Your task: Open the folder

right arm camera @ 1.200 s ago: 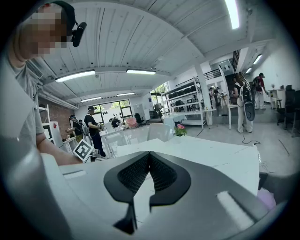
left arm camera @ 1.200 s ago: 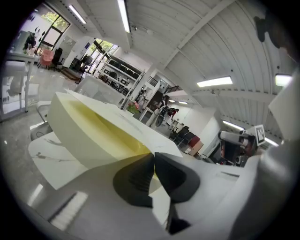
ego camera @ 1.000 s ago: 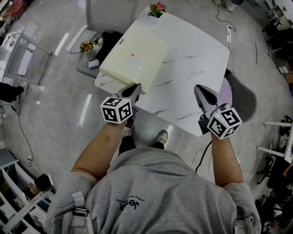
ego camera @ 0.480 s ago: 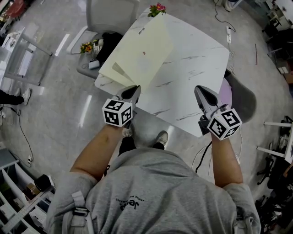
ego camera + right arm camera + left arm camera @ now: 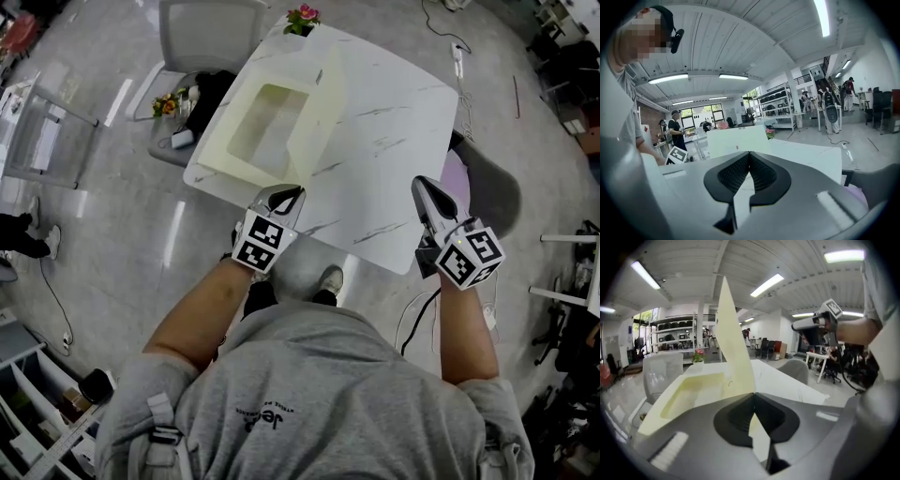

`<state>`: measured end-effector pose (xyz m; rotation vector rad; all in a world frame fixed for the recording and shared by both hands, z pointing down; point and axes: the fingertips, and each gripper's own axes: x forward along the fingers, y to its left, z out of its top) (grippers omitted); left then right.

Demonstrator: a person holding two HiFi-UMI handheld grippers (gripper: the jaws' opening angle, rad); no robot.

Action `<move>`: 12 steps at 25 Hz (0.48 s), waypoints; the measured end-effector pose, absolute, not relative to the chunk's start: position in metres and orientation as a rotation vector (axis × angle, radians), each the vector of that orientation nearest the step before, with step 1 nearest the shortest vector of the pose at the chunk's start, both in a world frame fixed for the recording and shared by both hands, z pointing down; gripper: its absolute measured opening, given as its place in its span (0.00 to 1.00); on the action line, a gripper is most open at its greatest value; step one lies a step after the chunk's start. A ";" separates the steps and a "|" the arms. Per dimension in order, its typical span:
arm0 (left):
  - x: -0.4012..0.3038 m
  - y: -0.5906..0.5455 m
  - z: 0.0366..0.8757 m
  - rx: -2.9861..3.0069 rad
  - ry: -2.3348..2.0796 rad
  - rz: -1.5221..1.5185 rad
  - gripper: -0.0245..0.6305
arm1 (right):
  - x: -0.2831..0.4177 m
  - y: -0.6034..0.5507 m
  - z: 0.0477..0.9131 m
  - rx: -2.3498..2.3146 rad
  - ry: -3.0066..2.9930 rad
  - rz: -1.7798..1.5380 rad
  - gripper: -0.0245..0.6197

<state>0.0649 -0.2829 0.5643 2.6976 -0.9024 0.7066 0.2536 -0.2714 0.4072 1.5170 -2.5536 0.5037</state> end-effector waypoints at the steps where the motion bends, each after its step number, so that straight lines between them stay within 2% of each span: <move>1: 0.072 -0.279 0.566 2.723 -0.880 0.754 0.13 | 0.262 -0.268 0.406 1.541 -2.544 0.505 0.04; 12: 0.138 -0.249 0.606 2.848 -0.547 1.234 0.16 | 0.349 -0.230 0.398 1.775 -2.456 0.508 0.04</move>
